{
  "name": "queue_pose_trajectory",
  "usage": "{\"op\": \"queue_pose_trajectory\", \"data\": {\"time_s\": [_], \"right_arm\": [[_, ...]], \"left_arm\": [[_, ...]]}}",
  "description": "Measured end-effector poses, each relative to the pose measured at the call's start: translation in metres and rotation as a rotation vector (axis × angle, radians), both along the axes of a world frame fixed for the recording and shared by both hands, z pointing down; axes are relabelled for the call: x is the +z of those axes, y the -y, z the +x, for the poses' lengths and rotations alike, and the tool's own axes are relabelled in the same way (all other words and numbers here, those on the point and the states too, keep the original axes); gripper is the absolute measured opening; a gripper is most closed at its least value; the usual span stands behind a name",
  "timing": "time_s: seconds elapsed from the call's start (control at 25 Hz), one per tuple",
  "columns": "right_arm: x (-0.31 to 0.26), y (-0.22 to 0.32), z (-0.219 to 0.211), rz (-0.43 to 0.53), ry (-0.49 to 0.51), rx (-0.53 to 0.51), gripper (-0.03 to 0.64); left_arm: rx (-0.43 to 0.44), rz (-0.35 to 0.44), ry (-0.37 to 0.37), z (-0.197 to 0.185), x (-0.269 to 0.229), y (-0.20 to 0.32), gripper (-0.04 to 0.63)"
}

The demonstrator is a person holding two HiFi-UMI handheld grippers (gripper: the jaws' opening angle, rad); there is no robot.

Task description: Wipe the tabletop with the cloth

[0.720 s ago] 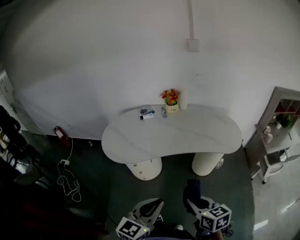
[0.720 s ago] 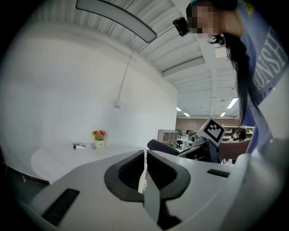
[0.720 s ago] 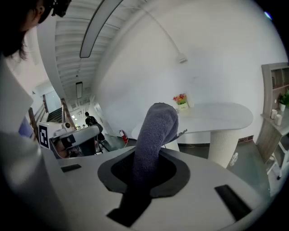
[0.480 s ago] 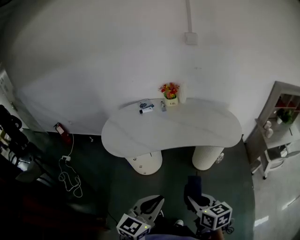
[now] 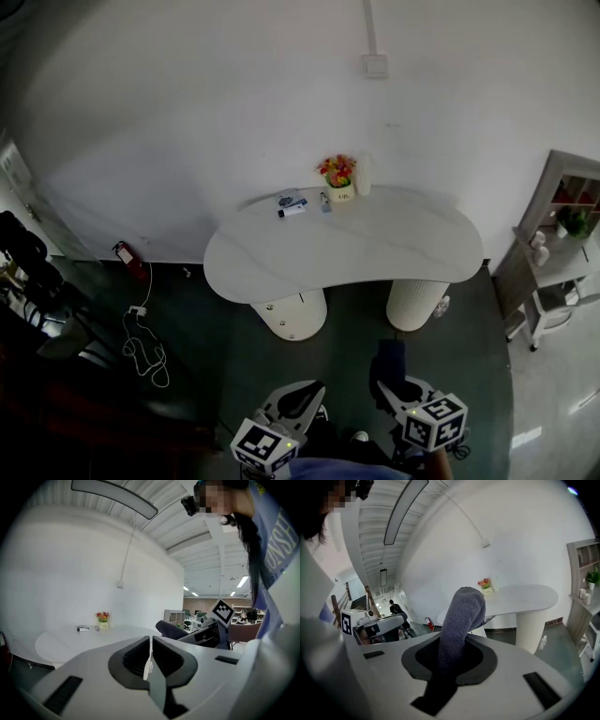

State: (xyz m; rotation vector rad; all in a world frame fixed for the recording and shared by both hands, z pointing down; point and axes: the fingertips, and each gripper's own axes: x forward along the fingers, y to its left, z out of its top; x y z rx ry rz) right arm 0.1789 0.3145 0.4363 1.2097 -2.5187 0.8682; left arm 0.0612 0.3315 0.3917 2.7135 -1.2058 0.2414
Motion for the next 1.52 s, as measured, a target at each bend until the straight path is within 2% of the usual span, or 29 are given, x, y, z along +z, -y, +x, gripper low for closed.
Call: {"op": "queue_pose_trajectory", "data": {"time_s": [0.36, 0.6, 0.84, 1.12, 1.32, 1.52], "right_arm": [[0.006, 0.029, -0.007, -0.014, -0.011, -0.006, 0.074], [0.012, 0.079, -0.040, -0.028, -0.025, -0.013, 0.074], [0.007, 0.157, -0.109, -0.051, 0.031, 0.010, 0.074], [0.006, 0.253, -0.213, -0.042, -0.025, -0.003, 0.074], [0.010, 0.316, -0.279, -0.037, -0.032, -0.034, 0.074], [0.008, 0.379, -0.329, -0.045, 0.014, -0.093, 0.074]], "left_arm": [[-0.023, 0.030, -0.007, -0.015, -0.005, 0.042, 0.015], [-0.051, 0.036, 0.002, -0.059, 0.004, 0.092, 0.015], [-0.059, 0.039, -0.001, -0.137, -0.006, 0.155, 0.015], [-0.078, 0.034, 0.008, -0.250, -0.005, 0.229, 0.015], [-0.084, 0.048, 0.000, -0.293, -0.010, 0.270, 0.015], [-0.112, 0.035, -0.022, -0.313, -0.009, 0.298, 0.015]]}}
